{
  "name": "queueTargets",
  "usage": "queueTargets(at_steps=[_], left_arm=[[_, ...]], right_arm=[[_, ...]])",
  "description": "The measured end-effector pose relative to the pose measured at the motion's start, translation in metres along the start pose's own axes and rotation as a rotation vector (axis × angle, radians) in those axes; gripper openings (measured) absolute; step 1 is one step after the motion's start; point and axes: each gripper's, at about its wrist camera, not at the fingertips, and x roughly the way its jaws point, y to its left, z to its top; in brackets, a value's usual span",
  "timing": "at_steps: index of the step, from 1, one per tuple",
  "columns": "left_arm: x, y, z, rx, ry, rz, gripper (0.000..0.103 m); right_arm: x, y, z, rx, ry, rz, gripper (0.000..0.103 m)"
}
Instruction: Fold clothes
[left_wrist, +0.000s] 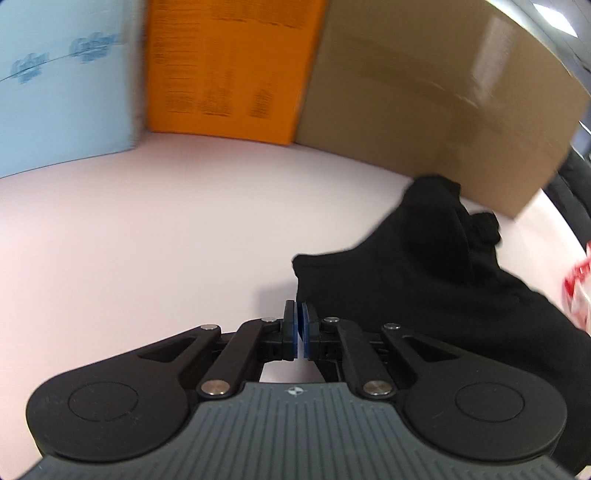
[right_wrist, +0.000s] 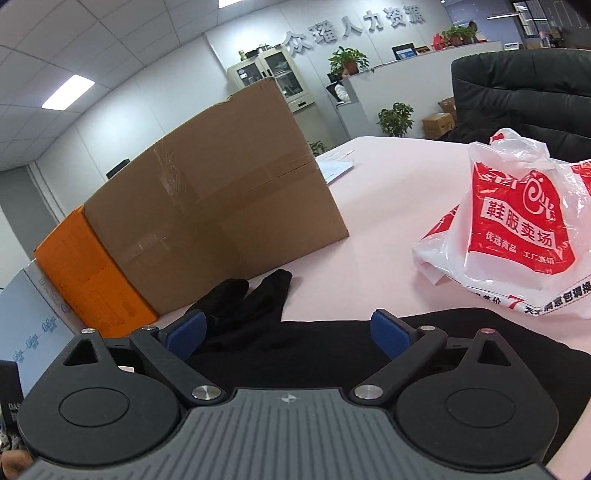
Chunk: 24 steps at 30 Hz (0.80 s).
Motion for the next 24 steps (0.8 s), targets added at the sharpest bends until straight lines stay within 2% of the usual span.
queueTargets(at_steps=[1,4,5,7,8,9,10,11,12,16,18,20,22,23,24], left_arm=[[-0.004,0.007,0.002,0.002,-0.030,0.070,0.002],[-0.009,0.037,0.006,-0.049,-0.047,0.138,0.002],[-0.008,0.044,0.007,-0.067,-0.022,0.120,0.004],[-0.006,0.050,0.006,-0.082,0.032,0.067,0.020],[-0.004,0.049,0.004,-0.079,0.060,0.034,0.052],[-0.004,0.041,0.001,-0.064,0.064,0.008,0.089],[-0.004,0.034,-0.002,-0.047,0.067,-0.017,0.098],[-0.004,0.023,-0.005,-0.017,0.058,-0.043,0.100],[-0.004,0.012,-0.008,0.015,0.051,-0.068,0.100],[0.005,-0.042,-0.018,0.193,0.127,-0.140,0.100],[0.001,-0.067,-0.027,0.317,0.123,-0.175,0.100],[-0.006,-0.088,-0.037,0.443,0.088,-0.208,0.099],[-0.011,-0.103,-0.047,0.545,0.065,-0.249,0.071],[-0.013,-0.110,-0.052,0.589,0.064,-0.268,0.036],[-0.014,-0.116,-0.057,0.630,0.064,-0.286,0.006]], right_arm=[[0.004,0.001,0.000,-0.027,0.013,0.001,0.099],[0.016,0.003,0.000,-0.096,0.047,-0.012,0.099],[0.021,0.004,0.000,-0.115,0.058,-0.020,0.100],[0.036,0.004,0.001,-0.165,0.099,-0.012,0.101],[0.044,0.004,0.001,-0.191,0.120,-0.007,0.101],[0.053,0.005,0.002,-0.231,0.143,-0.001,0.101],[0.062,0.006,0.003,-0.276,0.162,0.017,0.101],[0.071,0.006,0.003,-0.317,0.180,0.045,0.101],[0.083,0.006,0.004,-0.352,0.214,0.079,0.101],[0.129,0.003,0.002,-0.480,0.380,0.225,0.102],[0.148,0.001,0.000,-0.552,0.458,0.259,0.102],[0.157,-0.001,0.004,-0.600,0.492,0.257,0.102],[0.161,-0.004,0.010,-0.626,0.506,0.267,0.102],[0.162,-0.007,0.012,-0.635,0.512,0.268,0.102],[0.163,-0.008,0.013,-0.643,0.522,0.263,0.102]])
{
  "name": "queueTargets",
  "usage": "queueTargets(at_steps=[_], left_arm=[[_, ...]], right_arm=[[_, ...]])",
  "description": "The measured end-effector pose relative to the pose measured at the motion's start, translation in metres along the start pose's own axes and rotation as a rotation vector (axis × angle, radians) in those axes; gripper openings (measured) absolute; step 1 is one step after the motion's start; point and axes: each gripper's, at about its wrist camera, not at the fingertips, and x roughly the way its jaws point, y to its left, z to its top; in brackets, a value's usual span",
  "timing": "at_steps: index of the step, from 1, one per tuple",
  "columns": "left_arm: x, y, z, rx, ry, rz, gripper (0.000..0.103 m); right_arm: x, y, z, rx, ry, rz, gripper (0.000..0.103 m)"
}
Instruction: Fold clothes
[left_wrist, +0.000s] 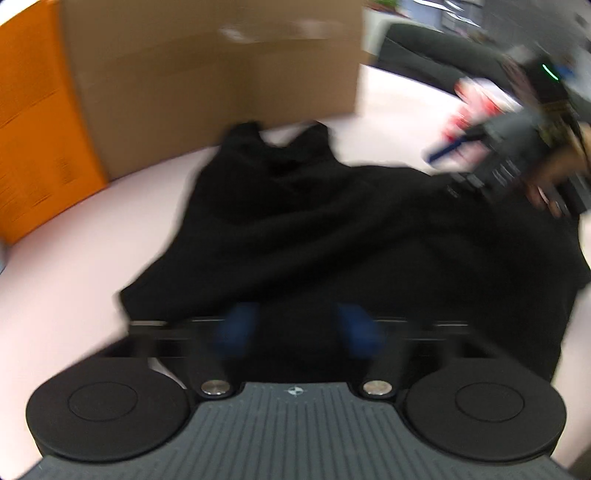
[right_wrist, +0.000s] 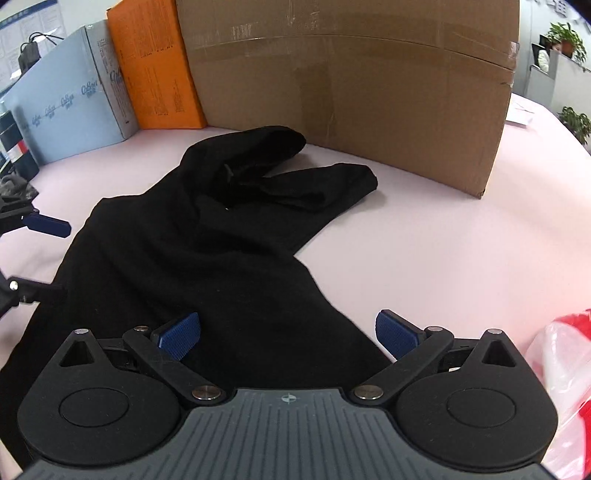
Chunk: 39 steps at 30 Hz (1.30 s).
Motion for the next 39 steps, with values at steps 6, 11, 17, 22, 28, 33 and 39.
queueTargets(at_steps=[6,11,17,22,28,33,39], left_arm=[[-0.014,0.011,-0.004,0.006,-0.047,0.054,0.002],[-0.020,0.019,0.003,0.193,-0.120,0.112,0.093],[0.010,0.017,0.012,0.350,-0.063,0.073,0.093],[0.035,0.028,0.014,0.347,-0.007,-0.016,0.064],[0.026,0.044,0.023,0.229,-0.020,-0.082,0.002],[-0.018,0.062,0.022,0.125,-0.081,-0.087,0.002],[-0.090,0.067,-0.005,0.107,-0.100,-0.122,0.002]], right_arm=[[-0.007,-0.004,-0.009,0.092,0.034,0.085,0.048],[-0.014,0.004,-0.014,0.103,0.015,0.070,0.051],[-0.015,0.003,-0.016,0.113,0.010,0.065,0.069],[-0.016,-0.002,-0.019,0.122,-0.010,0.085,0.081],[-0.005,-0.018,-0.015,0.213,-0.031,0.145,0.058],[-0.018,-0.001,-0.005,0.243,-0.088,0.234,0.025],[-0.063,0.036,0.002,0.216,-0.186,0.321,0.024]])
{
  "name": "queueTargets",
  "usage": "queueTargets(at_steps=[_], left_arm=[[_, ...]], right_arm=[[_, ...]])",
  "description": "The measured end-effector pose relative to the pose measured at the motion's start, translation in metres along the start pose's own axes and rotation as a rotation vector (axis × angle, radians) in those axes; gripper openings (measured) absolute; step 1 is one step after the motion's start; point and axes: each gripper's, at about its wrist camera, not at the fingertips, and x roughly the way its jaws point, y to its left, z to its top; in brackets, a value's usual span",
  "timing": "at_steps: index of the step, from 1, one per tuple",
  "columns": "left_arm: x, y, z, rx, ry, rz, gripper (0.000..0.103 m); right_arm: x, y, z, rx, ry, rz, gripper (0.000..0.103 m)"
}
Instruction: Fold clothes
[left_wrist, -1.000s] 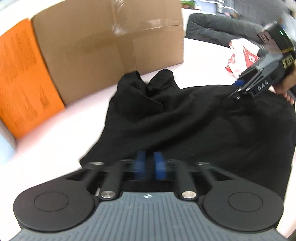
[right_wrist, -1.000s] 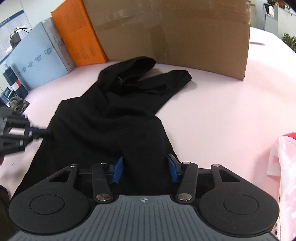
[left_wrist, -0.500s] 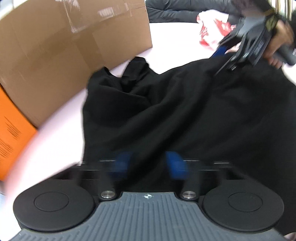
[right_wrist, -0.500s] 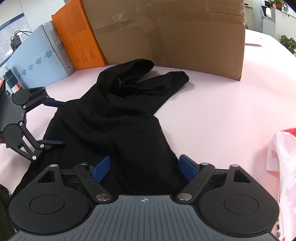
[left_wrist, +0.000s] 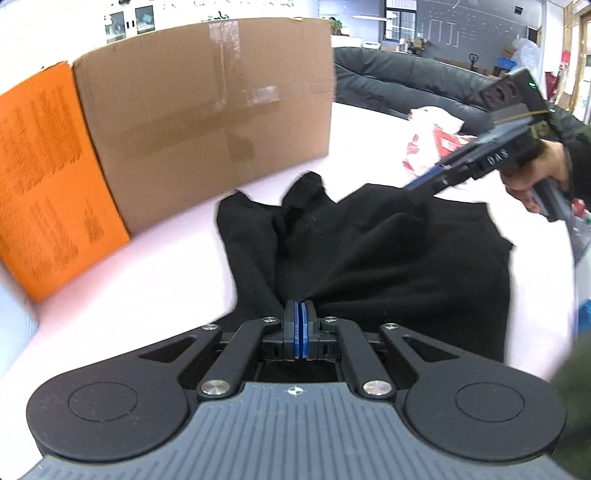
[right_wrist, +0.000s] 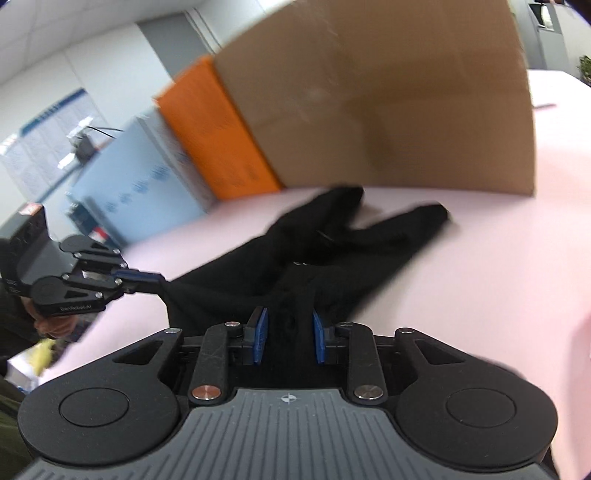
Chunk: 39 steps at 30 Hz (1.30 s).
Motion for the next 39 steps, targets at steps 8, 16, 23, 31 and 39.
queueTargets(at_steps=[8,16,23,31,39], left_arm=[[-0.031,-0.024,-0.062,-0.048,0.180,-0.036,0.005],[-0.066,-0.020,-0.062,-0.046,0.016,0.061,0.074],[-0.023,0.024,-0.022,-0.203,-0.051,0.301,0.078],[0.043,0.074,0.014,-0.439,-0.029,0.364,0.078],[0.096,0.108,0.028,-0.465,0.029,0.416,0.078]], right_arm=[[0.025,0.050,-0.062,-0.055,0.398,0.165,0.025],[-0.002,0.068,-0.050,-0.113,0.340,0.187,0.062],[-0.007,0.037,0.013,-0.071,-0.019,-0.126,0.073],[0.058,0.003,0.040,-0.193,0.056,-0.324,0.073],[0.079,-0.052,0.045,-0.217,0.084,-0.438,0.072]])
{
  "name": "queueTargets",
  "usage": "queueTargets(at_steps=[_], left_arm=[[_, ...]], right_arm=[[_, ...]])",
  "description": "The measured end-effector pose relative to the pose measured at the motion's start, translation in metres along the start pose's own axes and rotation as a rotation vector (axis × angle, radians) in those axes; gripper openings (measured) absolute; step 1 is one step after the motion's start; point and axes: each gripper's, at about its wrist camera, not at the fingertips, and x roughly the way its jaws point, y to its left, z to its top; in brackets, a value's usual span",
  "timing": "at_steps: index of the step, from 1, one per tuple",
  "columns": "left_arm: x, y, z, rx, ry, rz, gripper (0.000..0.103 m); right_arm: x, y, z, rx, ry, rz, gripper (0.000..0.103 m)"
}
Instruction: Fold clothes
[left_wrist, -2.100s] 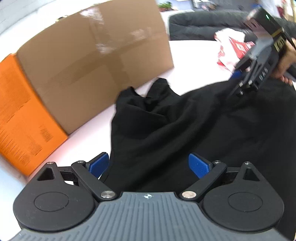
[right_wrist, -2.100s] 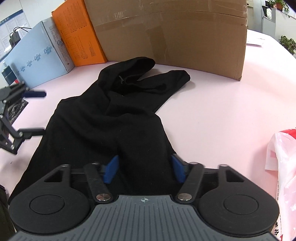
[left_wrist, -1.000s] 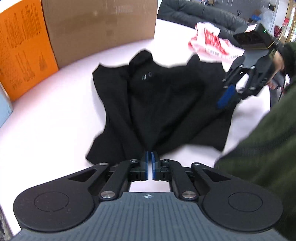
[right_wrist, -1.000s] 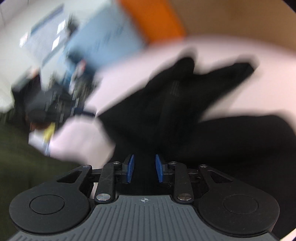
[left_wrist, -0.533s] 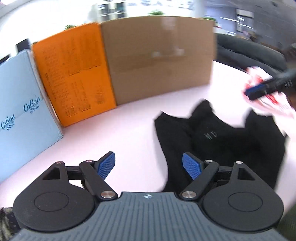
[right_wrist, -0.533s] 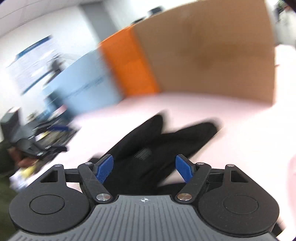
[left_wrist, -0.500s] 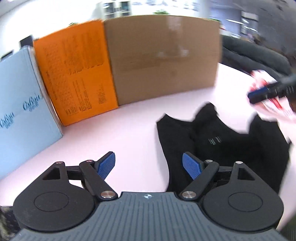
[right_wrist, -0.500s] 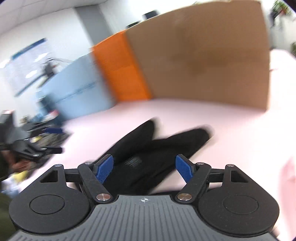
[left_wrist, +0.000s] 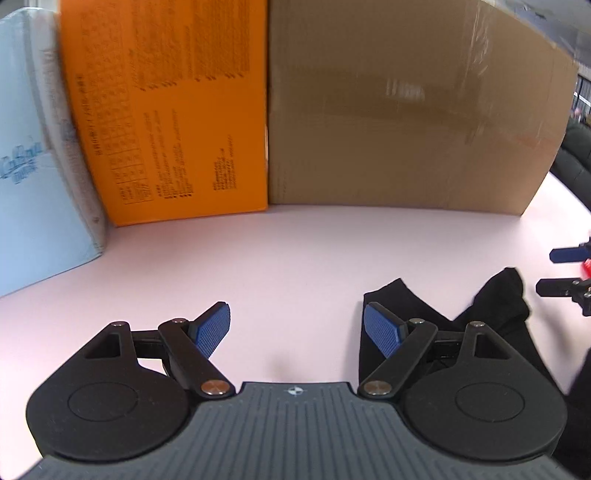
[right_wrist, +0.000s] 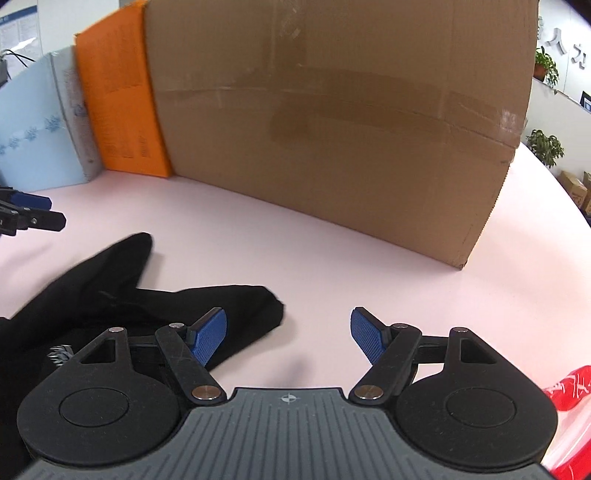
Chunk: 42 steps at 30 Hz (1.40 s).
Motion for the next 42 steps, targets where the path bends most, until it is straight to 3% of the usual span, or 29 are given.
queueTargets(at_steps=[4,8,9,10,11,12,13,15,22,25,27,29,31,32,34,35,37,42], left_arm=[[0.019,-0.008,0.002,0.033,0.018,-0.062,0.078],[0.032,-0.020,0.002,0.052,0.044,-0.121,0.076],[0.034,-0.024,0.001,0.064,0.050,-0.130,0.059],[0.035,-0.027,0.000,0.071,0.058,-0.127,0.044],[0.037,-0.030,-0.001,0.078,0.065,-0.124,0.017],[0.038,-0.033,-0.002,0.083,0.072,-0.120,0.006],[0.034,-0.029,-0.003,0.061,0.060,-0.109,0.006],[0.018,-0.015,-0.002,0.004,0.005,-0.056,0.004],[-0.071,0.066,0.022,-0.266,-0.244,0.055,0.004],[-0.064,0.071,0.026,-0.249,-0.183,0.022,0.019],[-0.053,0.063,0.023,-0.199,-0.136,0.005,0.060],[-0.041,0.050,0.015,-0.141,-0.112,-0.004,0.072],[-0.028,0.041,0.008,-0.106,-0.071,-0.012,0.072],[-0.023,0.038,0.004,-0.107,-0.048,-0.019,0.072],[-0.011,0.033,-0.002,-0.131,-0.011,-0.043,0.072],[-0.005,0.031,-0.002,-0.145,0.007,-0.055,0.072],[0.008,0.028,-0.005,-0.174,0.037,-0.079,0.072],[0.040,0.013,0.003,-0.282,0.114,-0.194,0.072]], right_arm=[[0.016,-0.003,0.001,-0.038,0.025,0.020,0.072],[0.028,0.001,0.002,-0.017,0.027,0.100,0.070],[0.031,0.002,0.002,-0.005,0.029,0.123,0.068],[0.035,0.003,0.002,0.015,0.038,0.149,0.057],[0.036,0.005,0.003,0.031,0.038,0.167,0.033],[0.038,0.008,0.003,0.045,0.034,0.184,0.022],[0.038,0.012,0.005,0.059,0.034,0.205,0.006],[0.031,0.021,0.009,0.057,0.007,0.237,0.005],[-0.056,0.036,0.049,0.078,-0.267,0.330,0.005],[-0.075,0.023,0.061,0.125,-0.356,0.289,0.005],[-0.067,0.009,0.061,0.157,-0.324,0.180,0.005],[-0.046,-0.013,0.051,0.233,-0.226,0.022,0.005],[-0.022,-0.040,0.037,0.345,-0.104,-0.164,0.007],[-0.018,-0.048,0.029,0.388,-0.081,-0.201,0.009],[-0.020,-0.048,0.017,0.400,-0.093,-0.212,0.012],[-0.021,-0.044,0.014,0.382,-0.101,-0.208,0.028],[-0.023,-0.033,0.007,0.361,-0.118,-0.190,0.048],[-0.039,-0.011,-0.015,0.414,-0.191,-0.130,0.048]])
